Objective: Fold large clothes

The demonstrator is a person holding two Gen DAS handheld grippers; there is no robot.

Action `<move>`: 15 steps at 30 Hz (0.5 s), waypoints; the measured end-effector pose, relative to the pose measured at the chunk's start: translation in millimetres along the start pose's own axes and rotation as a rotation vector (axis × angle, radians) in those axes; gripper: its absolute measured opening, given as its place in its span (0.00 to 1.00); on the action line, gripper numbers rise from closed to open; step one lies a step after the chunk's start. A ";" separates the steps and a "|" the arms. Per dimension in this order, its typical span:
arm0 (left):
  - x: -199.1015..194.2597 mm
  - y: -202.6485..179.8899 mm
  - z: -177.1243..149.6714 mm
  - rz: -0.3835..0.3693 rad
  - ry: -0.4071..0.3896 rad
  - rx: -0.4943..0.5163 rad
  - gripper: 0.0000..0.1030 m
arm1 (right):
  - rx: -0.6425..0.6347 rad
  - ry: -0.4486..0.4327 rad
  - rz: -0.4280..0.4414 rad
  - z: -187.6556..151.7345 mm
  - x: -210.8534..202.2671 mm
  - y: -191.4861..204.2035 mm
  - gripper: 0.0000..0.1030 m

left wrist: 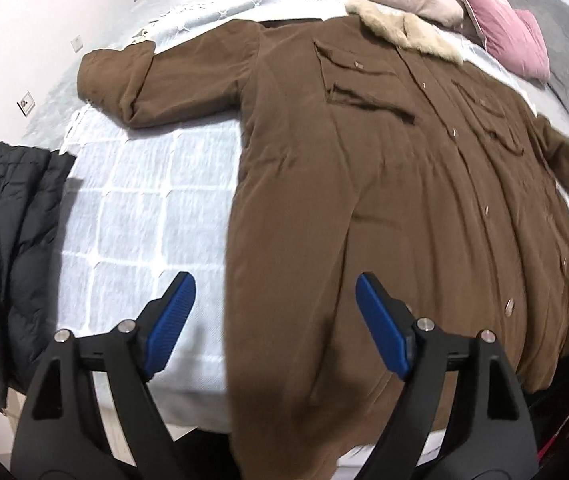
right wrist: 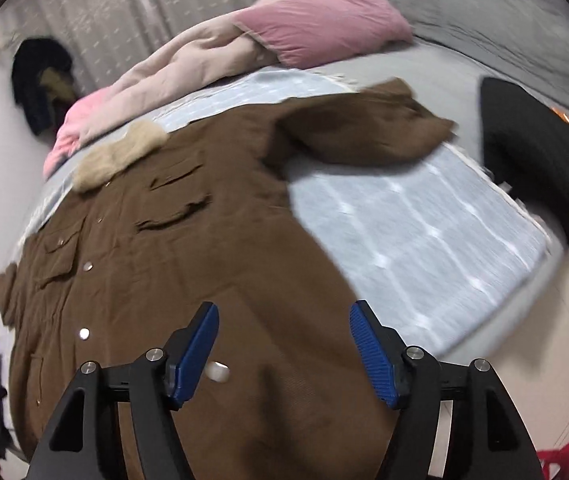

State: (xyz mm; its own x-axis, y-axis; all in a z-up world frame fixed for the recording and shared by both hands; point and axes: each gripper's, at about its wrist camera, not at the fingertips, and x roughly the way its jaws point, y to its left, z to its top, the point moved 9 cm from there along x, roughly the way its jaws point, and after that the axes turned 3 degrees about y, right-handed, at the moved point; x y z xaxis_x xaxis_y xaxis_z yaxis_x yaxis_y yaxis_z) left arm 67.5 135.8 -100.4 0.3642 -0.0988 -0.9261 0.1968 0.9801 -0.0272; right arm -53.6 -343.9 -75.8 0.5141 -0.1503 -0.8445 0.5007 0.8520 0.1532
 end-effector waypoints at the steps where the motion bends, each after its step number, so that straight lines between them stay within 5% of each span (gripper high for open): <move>1: 1.3 -3.0 4.4 -0.005 -0.003 -0.006 0.80 | -0.018 0.011 0.016 4.0 6.4 14.8 0.67; 9: 16.4 -2.6 31.4 0.021 -0.026 -0.021 0.81 | -0.117 0.064 0.077 20.8 44.8 90.6 0.67; 15: 40.7 31.6 48.9 0.068 -0.012 -0.135 0.81 | -0.178 0.134 0.079 22.7 96.3 115.8 0.69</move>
State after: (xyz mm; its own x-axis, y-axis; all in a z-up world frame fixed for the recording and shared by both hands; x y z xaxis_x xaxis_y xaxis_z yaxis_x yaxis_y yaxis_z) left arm 133.0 154.3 -120.5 0.3838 -0.0332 -0.9228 0.0480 0.9987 -0.0159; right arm 69.6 -271.2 -127.7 0.4438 -0.0219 -0.8959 0.3260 0.9351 0.1387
